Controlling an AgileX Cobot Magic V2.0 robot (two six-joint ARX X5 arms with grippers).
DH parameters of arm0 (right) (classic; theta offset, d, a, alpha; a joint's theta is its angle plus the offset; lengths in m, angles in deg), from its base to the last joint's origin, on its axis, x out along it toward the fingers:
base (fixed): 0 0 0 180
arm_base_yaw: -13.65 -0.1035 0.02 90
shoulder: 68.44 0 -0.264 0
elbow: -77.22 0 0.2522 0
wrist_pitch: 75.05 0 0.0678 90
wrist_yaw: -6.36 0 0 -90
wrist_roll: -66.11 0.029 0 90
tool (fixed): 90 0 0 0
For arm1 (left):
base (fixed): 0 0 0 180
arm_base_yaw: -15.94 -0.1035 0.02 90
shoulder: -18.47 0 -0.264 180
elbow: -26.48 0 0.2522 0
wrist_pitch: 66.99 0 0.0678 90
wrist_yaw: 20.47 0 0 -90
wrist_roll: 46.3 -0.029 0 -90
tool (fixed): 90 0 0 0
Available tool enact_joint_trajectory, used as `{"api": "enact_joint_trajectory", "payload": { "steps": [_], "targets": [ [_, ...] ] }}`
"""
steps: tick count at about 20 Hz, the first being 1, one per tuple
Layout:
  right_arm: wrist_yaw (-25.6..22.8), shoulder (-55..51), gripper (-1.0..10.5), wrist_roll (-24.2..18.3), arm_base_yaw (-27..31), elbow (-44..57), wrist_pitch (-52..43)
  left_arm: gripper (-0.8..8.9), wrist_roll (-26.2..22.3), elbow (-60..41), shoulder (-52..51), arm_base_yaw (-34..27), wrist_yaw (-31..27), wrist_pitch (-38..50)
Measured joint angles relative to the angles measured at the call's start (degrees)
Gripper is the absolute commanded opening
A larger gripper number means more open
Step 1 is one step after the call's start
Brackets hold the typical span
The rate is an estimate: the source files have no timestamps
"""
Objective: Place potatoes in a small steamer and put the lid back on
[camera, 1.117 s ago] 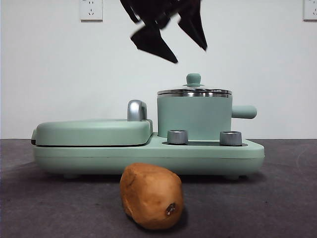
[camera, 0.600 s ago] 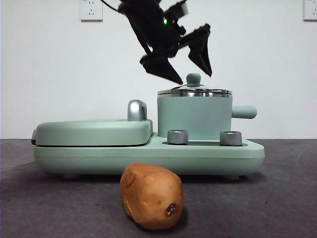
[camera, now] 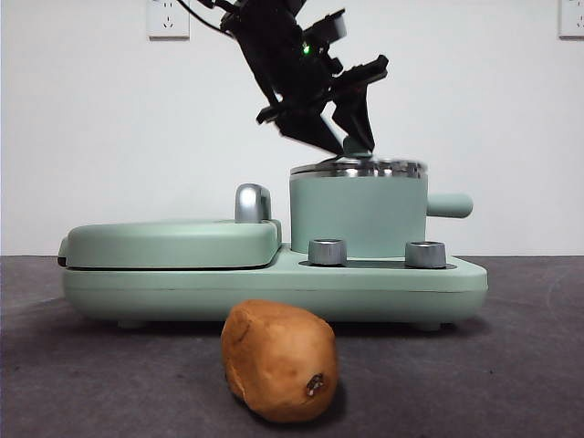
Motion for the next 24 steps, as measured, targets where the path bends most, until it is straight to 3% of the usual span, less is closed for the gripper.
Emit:
{"api": "enact_joint_trajectory", "payload": {
  "steps": [2,10,18,24],
  "targets": [
    [0.0,0.0,5.0,0.0,0.0,0.0,0.0,0.11,-0.2,0.1,0.0,0.2,-0.1,-0.3],
    [0.0,0.0,5.0,0.0,0.0,0.0,0.0,0.11,-0.5,1.1,0.0,0.2,-0.1,-1.7],
    [-4.4,0.3,5.0,0.7,-0.2,0.0,0.0,0.11,-1.0,17.8,-0.1,0.1,-0.2,-19.7],
    [-9.2,4.5,5.0,4.5,-6.9,-0.4,0.5,0.11,-3.0,19.7,-5.7,-2.3,-0.2,-25.4]
  ]
}}
